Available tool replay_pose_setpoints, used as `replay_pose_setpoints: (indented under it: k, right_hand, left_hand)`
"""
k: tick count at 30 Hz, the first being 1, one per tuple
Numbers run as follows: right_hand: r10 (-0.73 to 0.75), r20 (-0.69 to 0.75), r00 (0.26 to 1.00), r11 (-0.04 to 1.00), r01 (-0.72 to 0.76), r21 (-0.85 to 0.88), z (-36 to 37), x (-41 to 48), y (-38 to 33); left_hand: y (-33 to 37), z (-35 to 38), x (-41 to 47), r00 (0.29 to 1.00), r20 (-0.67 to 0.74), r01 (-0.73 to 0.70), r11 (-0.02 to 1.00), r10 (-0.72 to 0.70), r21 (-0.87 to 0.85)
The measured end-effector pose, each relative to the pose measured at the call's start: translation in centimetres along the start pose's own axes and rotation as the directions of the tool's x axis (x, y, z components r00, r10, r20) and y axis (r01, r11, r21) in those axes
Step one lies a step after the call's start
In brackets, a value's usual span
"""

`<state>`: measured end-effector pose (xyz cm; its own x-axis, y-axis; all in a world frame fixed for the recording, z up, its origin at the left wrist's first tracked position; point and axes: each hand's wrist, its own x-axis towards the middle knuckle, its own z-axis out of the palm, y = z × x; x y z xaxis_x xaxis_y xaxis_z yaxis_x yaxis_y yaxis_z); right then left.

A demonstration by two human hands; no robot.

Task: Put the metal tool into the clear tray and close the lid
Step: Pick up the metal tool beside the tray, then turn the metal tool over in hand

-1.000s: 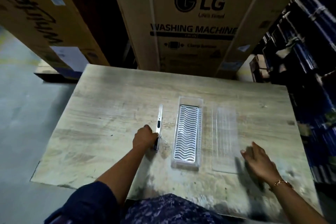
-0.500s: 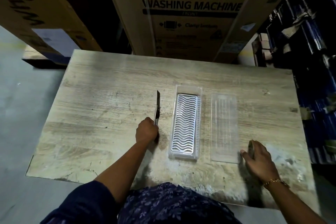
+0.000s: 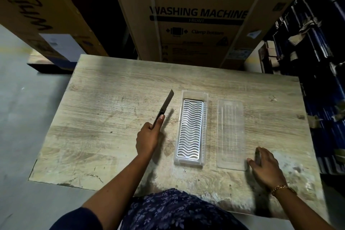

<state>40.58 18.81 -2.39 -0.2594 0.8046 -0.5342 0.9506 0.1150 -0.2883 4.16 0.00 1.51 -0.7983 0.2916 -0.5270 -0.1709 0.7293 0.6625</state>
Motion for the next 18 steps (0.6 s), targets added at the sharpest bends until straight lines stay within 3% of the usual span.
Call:
replay_pose_setpoints:
  k: [8, 13, 18]
  right_hand:
    - [0.019, 0.006, 1.0, 1.0, -0.019, 0.007, 0.2, 0.1, -0.1]
    - [0.021, 0.0, 1.0, 1.0, -0.021, 0.006, 0.7, 0.5, 0.3]
    - [0.021, -0.005, 1.0, 1.0, -0.021, 0.009, 0.9, 0.6, 0.5]
  left_hand:
    - [0.8, -0.8, -1.1, 0.998, -0.055, 0.002, 1.0, 0.0, 0.024]
    - [-0.3, -0.9, -0.6, 0.993, -0.055, -0.108, 0.989, 0.103, -0.104]
    - [-0.3, -1.3, -0.7, 0.994, 0.027, -0.094, 0.952, 0.107, -0.292]
